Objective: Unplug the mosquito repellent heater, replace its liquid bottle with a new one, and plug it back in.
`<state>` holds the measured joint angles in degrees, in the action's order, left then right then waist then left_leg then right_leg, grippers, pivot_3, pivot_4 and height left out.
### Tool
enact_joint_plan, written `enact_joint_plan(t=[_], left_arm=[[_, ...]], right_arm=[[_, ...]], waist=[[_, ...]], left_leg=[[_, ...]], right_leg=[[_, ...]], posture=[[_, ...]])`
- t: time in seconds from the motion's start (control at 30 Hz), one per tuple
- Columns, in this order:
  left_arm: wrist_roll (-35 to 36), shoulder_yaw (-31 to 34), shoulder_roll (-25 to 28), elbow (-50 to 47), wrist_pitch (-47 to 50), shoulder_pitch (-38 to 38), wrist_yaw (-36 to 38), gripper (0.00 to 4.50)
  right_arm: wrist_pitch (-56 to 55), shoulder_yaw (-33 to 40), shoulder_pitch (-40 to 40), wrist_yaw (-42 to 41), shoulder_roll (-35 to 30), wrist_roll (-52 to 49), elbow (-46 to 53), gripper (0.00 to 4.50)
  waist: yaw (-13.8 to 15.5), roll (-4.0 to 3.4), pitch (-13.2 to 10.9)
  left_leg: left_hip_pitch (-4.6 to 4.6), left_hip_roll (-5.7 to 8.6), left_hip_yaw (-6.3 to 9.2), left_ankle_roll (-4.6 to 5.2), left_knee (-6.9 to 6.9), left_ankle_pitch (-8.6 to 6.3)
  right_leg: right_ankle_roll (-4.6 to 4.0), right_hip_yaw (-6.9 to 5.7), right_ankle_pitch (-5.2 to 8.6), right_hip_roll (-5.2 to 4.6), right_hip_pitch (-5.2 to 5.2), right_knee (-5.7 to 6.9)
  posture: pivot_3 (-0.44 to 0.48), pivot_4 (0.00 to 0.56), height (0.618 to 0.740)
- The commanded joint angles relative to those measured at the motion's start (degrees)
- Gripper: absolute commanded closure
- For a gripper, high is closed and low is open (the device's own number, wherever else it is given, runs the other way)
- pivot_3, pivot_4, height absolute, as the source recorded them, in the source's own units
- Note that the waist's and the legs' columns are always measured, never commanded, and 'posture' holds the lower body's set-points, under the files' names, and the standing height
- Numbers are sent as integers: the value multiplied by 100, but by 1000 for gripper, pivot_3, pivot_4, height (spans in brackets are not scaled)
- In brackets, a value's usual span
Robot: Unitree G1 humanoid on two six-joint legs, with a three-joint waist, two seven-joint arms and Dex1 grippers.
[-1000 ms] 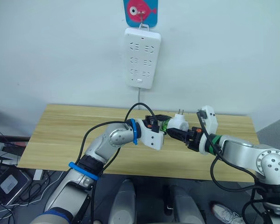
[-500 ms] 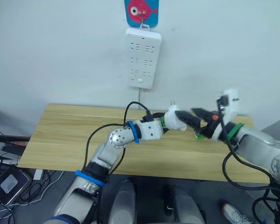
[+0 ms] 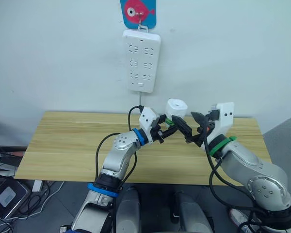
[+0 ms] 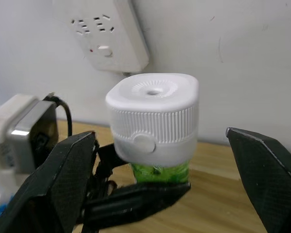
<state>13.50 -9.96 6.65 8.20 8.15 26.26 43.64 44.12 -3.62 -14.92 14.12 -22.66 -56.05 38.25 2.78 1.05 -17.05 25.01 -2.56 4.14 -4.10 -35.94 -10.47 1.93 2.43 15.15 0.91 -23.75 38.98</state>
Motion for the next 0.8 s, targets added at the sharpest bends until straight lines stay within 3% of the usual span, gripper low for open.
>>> enact_joint_plan(t=[0.03, 0.37, 0.47, 0.57, 0.73, 0.8], left_arm=[[-63, -81, 32, -294, -200, 73, 17, 2218], [-155, -145, -20, -376, -281, -16, -192, 2218], [-157, -156, -23, -425, -264, -64, -240, 2218], [-158, -151, -19, -422, -250, -58, -239, 2218], [-47, -113, 21, -495, -110, -111, -185, 2218], [127, -86, 77, -630, 65, -185, -49, 1505]], right_arm=[[17, -37, -198, -52, 221, 221, -8, 0], [196, -175, -502, -84, 738, 1002, -358, 0], [180, -169, -526, -132, 873, 1196, -385, 550], [230, -124, -516, -227, 968, 1292, -375, 1439], [236, -40, -456, -380, 1052, 1435, -384, 1442], [185, 7, -409, -445, 1065, 1525, -410, 1442]], waist=[[-4, 0, 0], [-7, 0, 0], [-7, -1, 0], [-6, -1, 0], [-6, -1, 0], [-8, -1, 0]], left_leg=[[0, 0, 0, 0, 1, 0], [1, 0, 0, 0, 2, 0], [0, -1, 0, 0, 5, 0], [1, -2, 0, 0, 6, 0], [1, -1, -1, 0, 6, 0], [1, -1, -1, 0, 7, 0]], right_leg=[[0, 0, 0, 0, 0, 0], [0, 1, 0, -1, -1, -1], [0, 0, 0, 0, -4, -1], [0, 0, 0, 0, -5, -1], [0, 1, 1, -1, -5, -1], [0, 1, 1, 0, -5, -1]], posture=[[170, 252, 740], [177, 255, 740], [183, 256, 740], [186, 258, 740], [188, 258, 740], [188, 258, 740]])
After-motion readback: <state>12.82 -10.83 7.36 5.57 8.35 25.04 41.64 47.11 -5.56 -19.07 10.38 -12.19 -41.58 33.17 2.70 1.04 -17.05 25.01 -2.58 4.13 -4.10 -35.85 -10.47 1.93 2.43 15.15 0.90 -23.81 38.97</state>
